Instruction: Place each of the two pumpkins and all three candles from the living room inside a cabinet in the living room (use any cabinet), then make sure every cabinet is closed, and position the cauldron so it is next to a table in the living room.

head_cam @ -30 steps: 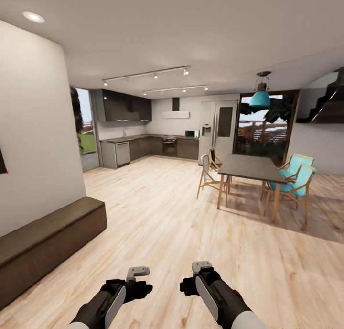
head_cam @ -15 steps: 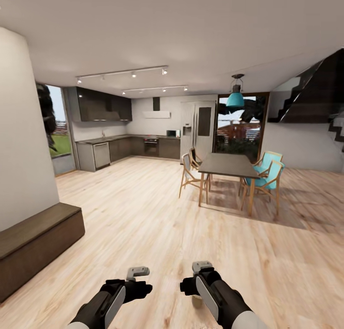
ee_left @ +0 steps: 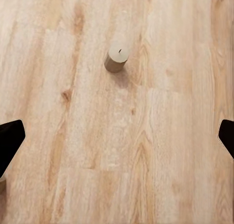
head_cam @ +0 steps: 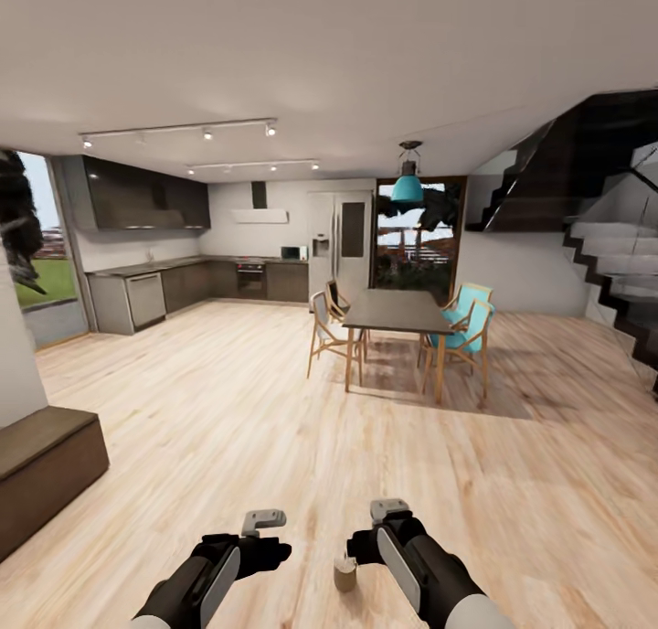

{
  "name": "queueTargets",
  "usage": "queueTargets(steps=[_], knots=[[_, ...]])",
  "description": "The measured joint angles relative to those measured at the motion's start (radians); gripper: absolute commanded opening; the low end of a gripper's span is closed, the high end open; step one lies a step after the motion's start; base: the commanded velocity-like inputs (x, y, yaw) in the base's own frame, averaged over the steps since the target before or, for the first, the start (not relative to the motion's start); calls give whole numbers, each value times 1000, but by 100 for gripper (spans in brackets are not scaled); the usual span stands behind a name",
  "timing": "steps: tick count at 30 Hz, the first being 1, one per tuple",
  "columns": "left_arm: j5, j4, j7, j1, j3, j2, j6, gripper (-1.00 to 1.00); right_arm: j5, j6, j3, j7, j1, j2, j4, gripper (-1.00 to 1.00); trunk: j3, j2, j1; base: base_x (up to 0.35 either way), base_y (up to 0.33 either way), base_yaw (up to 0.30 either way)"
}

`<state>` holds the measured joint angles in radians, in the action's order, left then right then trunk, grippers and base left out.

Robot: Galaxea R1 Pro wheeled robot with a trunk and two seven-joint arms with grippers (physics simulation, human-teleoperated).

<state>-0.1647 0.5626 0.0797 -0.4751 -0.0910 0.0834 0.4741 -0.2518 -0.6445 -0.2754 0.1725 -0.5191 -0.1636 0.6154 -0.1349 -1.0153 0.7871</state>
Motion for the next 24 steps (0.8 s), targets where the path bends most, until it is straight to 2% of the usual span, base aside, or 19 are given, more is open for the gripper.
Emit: queueTargets(steps=[10,24], knots=[[0,0,0,0,0,0,0,100,0,0,-1,-1,0,-1,0,100,-6,0,0,210,-116,-123],[0,-1,0,0,0,2,-1,100,0,0,2,-1,0,2,0,100,-19,0,0,235,-16,-227]])
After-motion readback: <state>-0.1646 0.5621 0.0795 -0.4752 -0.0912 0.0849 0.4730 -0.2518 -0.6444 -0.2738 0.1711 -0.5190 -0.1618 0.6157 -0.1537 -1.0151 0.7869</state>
